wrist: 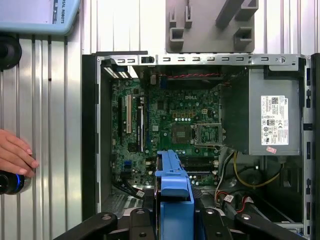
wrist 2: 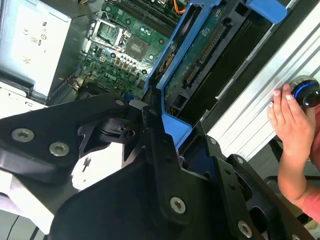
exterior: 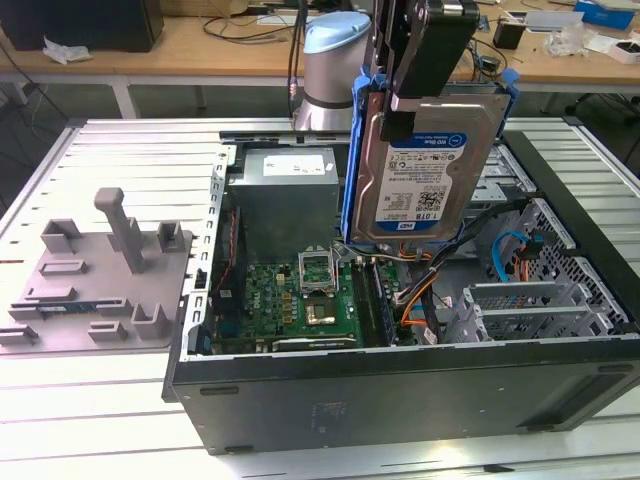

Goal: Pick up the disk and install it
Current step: 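Insert the disk into the insertion slot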

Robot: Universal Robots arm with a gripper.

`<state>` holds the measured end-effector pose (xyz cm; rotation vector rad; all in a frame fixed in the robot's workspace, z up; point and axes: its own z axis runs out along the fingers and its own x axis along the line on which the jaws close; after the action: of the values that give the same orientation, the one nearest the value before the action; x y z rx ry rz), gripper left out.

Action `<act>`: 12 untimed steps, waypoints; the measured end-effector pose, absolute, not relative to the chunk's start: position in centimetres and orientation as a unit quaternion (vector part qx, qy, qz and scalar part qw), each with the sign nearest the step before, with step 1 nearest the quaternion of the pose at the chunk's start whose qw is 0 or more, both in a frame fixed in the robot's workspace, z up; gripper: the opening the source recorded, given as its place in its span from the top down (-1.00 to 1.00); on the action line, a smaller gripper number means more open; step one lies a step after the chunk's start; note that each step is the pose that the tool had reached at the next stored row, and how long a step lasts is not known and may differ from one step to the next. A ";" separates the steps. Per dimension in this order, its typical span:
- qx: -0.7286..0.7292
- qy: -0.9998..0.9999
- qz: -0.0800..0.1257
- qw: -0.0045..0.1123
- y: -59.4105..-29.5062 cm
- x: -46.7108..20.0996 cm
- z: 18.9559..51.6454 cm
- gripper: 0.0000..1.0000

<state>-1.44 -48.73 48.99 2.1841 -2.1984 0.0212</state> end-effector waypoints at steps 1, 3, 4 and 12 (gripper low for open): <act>0.705 -0.709 0.007 0.021 -48.7 -1.4 49.0 0.27; 0.705 -0.709 0.007 0.021 -48.7 -1.4 49.0 0.27; 0.705 -0.709 0.007 0.021 -48.7 -1.4 49.0 0.27; 0.705 -0.709 0.007 0.021 -48.7 -1.4 49.0 0.27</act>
<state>-1.43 -48.73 48.99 2.1841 -2.1984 0.0213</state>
